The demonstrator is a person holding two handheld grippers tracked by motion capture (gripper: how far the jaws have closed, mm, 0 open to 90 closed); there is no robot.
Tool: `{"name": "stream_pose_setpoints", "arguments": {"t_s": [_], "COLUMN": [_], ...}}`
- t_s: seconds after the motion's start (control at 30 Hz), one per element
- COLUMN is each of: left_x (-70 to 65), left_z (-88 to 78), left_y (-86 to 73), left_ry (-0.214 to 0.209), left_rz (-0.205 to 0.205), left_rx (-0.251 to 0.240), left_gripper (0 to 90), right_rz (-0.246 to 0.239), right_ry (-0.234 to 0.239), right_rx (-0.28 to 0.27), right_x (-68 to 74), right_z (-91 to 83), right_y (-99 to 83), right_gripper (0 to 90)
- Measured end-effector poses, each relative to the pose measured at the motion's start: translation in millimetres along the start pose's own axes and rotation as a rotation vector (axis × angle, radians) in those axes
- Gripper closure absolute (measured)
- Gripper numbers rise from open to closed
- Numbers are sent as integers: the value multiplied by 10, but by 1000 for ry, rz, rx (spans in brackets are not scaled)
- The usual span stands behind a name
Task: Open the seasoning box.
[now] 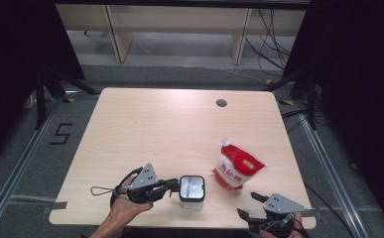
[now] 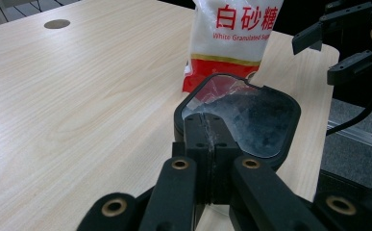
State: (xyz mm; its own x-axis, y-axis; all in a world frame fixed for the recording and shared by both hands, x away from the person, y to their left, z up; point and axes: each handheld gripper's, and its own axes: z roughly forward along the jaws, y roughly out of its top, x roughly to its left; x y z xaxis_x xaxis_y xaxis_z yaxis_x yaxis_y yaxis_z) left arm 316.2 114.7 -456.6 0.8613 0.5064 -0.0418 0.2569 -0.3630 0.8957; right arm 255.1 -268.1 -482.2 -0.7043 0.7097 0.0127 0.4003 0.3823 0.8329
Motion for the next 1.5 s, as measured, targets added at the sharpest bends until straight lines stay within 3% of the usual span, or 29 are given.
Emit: {"name": "stream_pose_setpoints", "arguments": {"t_s": [0.07, 0.1, 0.17, 0.23, 0.27, 0.3, 0.37, 0.43, 0.5, 0.53, 0.67, 0.77, 0.8, 0.9, 1.03, 1.07, 1.23, 1.3, 1.5], "left_x": [-14, -35, -53, -33, -34, -32, -37, -36, -58, -57, -50, -25, -8, -3, -26, -41, -18, -28, -26], "left_z": [-7, -10, 1, -10, -11, -12, -14, -9, 18, 18, 19, -9, -22, -42, -28, -20, -29, -27, -23], "left_y": [3, 2, -12, -12, -24, -28, -38, -48, -63, -63, -64, -45, -44, -58, -58, -58, -61, -73, -88], "left_ry": [4, 9, 14, 8, 14, 12, 15, 9, 8, 10, 7, 25, 24, 26, 20, 19, 12, 16, 16], "left_rz": [-3, -6, -18, 5, -6, -2, -10, -12, -38, -37, -31, -17, -12, -34, 0, -26, -14, -37, -42], "left_rx": [2, 2, -6, 5, -2, -4, -8, -14, -30, -31, -36, -34, -42, -42, -30, -26, -23, -37, -52], "left_gripper": [889, 888, 889, 890, 890, 890, 890, 890, 890, 890, 890, 889, 889, 888, 889, 888, 888, 888, 888], "right_rz": [-3, -36, -38, -43, -19, -46, -54, -61, -90, -81, -122, -124, -145, -158, -176, -180, -186, -183, -177], "right_ry": [8, 10, 0, 5, 16, 9, 14, 25, 20, 9, 15, 24, 31, 49, 64, 63, 71, 73, 83], "right_rx": [-4, -26, -16, -15, -9, -21, -23, -26, -42, -43, -85, -81, -85, -76, -76, -75, -79, -75, -83], "right_x": [7, 18, 37, 54, 77, 68, 76, 91, 107, 132, 164, 215, 222, 262, 306, 312, 331, 332, 352], "right_z": [9, 32, 29, 39, 37, 39, 47, 57, 66, 64, 96, 147, 171, 226, 281, 289, 326, 339, 368], "right_y": [5, 23, 34, 41, 43, 49, 55, 64, 89, 104, 190, 227, 241, 274, 321, 330, 358, 368, 402], "right_gripper": [315, 326, 335, 340, 346, 353, 373, 419, 489, 514, 593, 612, 617, 626, 635, 635, 640, 651, 669]}}
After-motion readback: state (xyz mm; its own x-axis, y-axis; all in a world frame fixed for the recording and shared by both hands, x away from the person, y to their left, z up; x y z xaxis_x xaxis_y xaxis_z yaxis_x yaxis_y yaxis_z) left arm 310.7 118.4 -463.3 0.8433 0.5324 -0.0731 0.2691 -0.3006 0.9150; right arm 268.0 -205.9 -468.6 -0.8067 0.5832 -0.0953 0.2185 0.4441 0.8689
